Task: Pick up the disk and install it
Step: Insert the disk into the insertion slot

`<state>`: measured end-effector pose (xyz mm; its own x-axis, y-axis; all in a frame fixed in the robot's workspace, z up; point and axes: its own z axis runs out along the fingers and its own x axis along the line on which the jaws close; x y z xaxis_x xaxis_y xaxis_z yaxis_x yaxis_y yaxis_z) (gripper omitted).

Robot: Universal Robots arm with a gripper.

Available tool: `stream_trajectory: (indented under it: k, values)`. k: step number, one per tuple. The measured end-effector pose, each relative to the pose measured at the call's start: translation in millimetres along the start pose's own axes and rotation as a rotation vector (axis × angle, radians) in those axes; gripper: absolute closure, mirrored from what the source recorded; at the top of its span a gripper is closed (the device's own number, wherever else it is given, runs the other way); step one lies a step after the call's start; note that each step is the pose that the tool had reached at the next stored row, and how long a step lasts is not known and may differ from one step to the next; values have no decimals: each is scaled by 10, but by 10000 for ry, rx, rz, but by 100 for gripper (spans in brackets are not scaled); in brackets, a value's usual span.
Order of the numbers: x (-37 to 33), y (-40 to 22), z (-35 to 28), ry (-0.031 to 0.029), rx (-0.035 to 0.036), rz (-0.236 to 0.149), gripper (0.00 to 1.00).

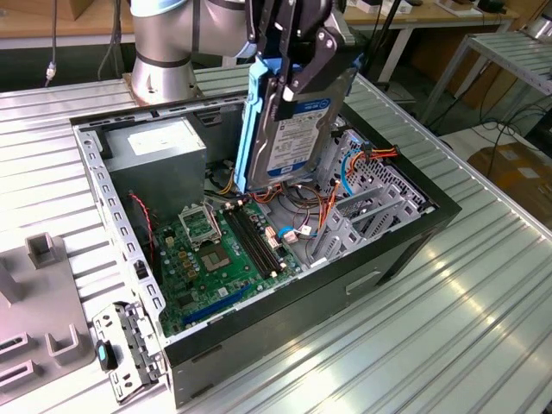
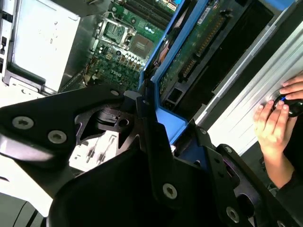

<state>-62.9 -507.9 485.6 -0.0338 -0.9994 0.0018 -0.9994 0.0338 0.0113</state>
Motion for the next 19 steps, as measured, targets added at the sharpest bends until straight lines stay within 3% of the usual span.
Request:
stream_trajectory:
  k: [9, 14, 19]
  values:
    - [17, -370, 14, 2, -2, 0, 63]
    - [48, -447, 25, 1, -2, -1, 63]
    - [152, -513, 37, -1, -2, 0, 63]
